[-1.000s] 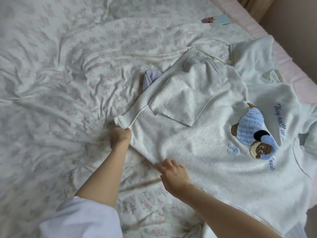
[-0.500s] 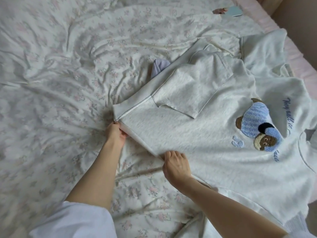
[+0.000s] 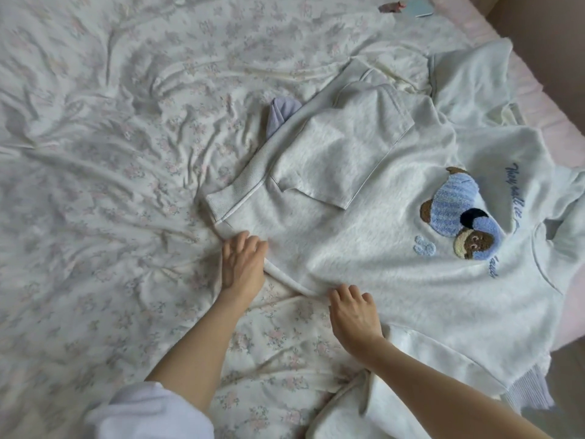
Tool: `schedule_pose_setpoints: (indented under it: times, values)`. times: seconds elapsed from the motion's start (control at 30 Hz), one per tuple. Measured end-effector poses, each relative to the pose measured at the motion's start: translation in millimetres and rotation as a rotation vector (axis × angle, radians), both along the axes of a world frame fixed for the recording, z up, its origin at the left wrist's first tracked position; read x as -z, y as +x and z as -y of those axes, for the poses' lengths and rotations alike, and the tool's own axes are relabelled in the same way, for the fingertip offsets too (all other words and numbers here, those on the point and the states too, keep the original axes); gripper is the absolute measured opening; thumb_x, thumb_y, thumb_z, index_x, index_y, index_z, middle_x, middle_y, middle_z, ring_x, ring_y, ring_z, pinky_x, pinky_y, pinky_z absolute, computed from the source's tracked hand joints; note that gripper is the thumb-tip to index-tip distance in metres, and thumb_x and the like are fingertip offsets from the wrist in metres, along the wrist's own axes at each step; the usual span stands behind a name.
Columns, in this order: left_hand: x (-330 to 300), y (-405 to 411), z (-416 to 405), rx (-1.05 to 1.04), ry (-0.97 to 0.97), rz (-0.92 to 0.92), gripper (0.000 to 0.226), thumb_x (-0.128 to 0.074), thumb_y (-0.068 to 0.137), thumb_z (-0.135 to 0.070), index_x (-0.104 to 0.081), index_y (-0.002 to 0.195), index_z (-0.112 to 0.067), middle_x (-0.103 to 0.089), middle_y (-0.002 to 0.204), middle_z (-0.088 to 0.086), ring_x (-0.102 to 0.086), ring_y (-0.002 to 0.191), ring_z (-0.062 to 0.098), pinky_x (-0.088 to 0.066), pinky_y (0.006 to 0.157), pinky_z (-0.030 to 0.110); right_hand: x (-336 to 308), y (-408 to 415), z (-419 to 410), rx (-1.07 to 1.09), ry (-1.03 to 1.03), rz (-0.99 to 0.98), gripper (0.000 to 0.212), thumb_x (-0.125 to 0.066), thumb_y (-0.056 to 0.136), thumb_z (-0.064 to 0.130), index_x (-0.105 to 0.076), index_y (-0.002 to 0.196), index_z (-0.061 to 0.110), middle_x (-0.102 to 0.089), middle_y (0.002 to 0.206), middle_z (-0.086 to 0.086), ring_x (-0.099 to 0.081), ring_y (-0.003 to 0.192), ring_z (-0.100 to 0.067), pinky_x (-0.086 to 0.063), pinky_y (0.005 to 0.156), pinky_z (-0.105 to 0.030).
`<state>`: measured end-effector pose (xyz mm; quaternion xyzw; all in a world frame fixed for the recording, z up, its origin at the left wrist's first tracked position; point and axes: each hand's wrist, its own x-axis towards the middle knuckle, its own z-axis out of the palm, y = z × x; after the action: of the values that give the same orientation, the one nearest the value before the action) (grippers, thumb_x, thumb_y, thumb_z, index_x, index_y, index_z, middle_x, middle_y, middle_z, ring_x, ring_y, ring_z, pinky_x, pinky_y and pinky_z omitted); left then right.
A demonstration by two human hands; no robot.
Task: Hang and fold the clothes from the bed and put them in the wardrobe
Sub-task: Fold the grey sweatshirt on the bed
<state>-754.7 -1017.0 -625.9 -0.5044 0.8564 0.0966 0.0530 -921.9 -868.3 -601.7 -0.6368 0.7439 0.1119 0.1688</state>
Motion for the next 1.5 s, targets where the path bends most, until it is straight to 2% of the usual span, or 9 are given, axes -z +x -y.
schedule_pose_setpoints:
  times: [0.17,0.33,0.5,0.7,0.9,1.03,1.17,1.3,1.5]
  values:
    - [5,18,24,0.227,-0.121,0.161,0.042,-0.077,0.049,0.001,-0.066,0.087,-0.014,-0.063,0.085,0.003,-0.057,0.092,0.027,-0.037,0.083,0.041,9,2,3,-0.045,0.030,-0.048,0.039,-0.085,0.034,0.012,-0.059,0.063,0.010,-0.049,0.061,-0.005,-0.047,0.056,-0.022,-0.036,0.049,-0.034]
    - [-4,-5,39,0.309,-0.064,0.270,0.030,-0.068,0.069,-0.004,-0.066,0.095,-0.020,-0.056,0.102,0.004,-0.050,0.103,0.026,-0.037,0.094,0.042,20,2,7,-0.123,0.048,-0.140,0.025,-0.067,0.075,0.020,-0.057,0.096,0.010,-0.052,0.088,-0.006,-0.047,0.082,-0.023,-0.036,0.071,-0.036]
    - [-13,4,50,0.487,-0.131,0.244,0.031,-0.079,0.046,0.001,-0.063,0.066,-0.015,-0.055,0.074,0.002,-0.057,0.074,0.025,-0.046,0.077,0.039,17,3,-3,-0.038,-0.027,-0.062,0.036,-0.082,0.043,0.008,-0.052,0.063,0.010,-0.042,0.057,-0.005,-0.036,0.052,-0.020,-0.029,0.051,-0.032]
    - [-25,27,52,0.537,-0.325,0.123,0.023,-0.053,0.061,0.010,-0.055,0.064,-0.012,-0.049,0.061,0.002,-0.050,0.061,0.024,-0.039,0.061,0.034,13,12,-8,0.047,-0.134,0.119,0.042,-0.080,0.041,-0.002,-0.060,0.074,0.014,-0.049,0.059,0.001,-0.047,0.050,-0.016,-0.039,0.045,-0.026]
    - [-16,48,33,0.270,-0.019,0.293,0.032,-0.064,0.068,0.007,-0.063,0.096,-0.009,-0.055,0.114,0.008,-0.055,0.106,0.028,-0.046,0.076,0.039,11,-1,-20,-0.031,0.017,0.263,0.040,-0.048,0.085,0.009,-0.051,0.125,0.013,-0.049,0.117,-0.006,-0.048,0.106,-0.026,-0.040,0.088,-0.036]
    - [-23,41,21,0.247,-0.019,0.148,0.033,-0.074,0.064,0.001,-0.061,0.094,-0.003,-0.058,0.110,0.015,-0.059,0.099,0.033,-0.052,0.073,0.045,5,-9,-21,-0.032,-0.128,0.230,0.041,-0.070,0.068,0.018,-0.062,0.109,0.018,-0.062,0.104,-0.003,-0.062,0.090,-0.022,-0.052,0.069,-0.034]
    - [-14,11,13,0.086,0.300,0.240,0.054,-0.040,0.097,-0.038,-0.025,0.146,-0.022,-0.015,0.156,0.009,-0.013,0.144,0.028,-0.026,0.110,0.047,8,-20,-35,-0.042,0.044,0.261,0.052,-0.051,0.079,0.029,-0.050,0.130,0.020,-0.050,0.137,-0.005,-0.048,0.126,-0.027,-0.047,0.093,-0.047]
    - [-13,-17,-10,-0.134,0.307,0.287,0.042,-0.031,0.099,-0.036,-0.046,0.129,-0.011,-0.041,0.135,0.009,-0.031,0.128,0.025,-0.037,0.101,0.041,3,-24,-53,-0.031,0.232,0.415,0.064,-0.015,0.086,0.038,-0.026,0.148,0.026,-0.014,0.158,0.006,-0.010,0.145,-0.013,-0.007,0.117,-0.036]
    - [-27,-61,-70,-0.229,0.408,0.048,0.039,-0.037,0.098,-0.033,-0.047,0.129,-0.011,-0.042,0.139,0.009,-0.038,0.129,0.026,-0.035,0.104,0.045,-23,-48,-63,0.231,0.051,0.506,0.041,-0.037,0.095,0.015,-0.048,0.135,0.019,-0.048,0.139,0.004,-0.037,0.132,-0.014,-0.027,0.107,-0.027]
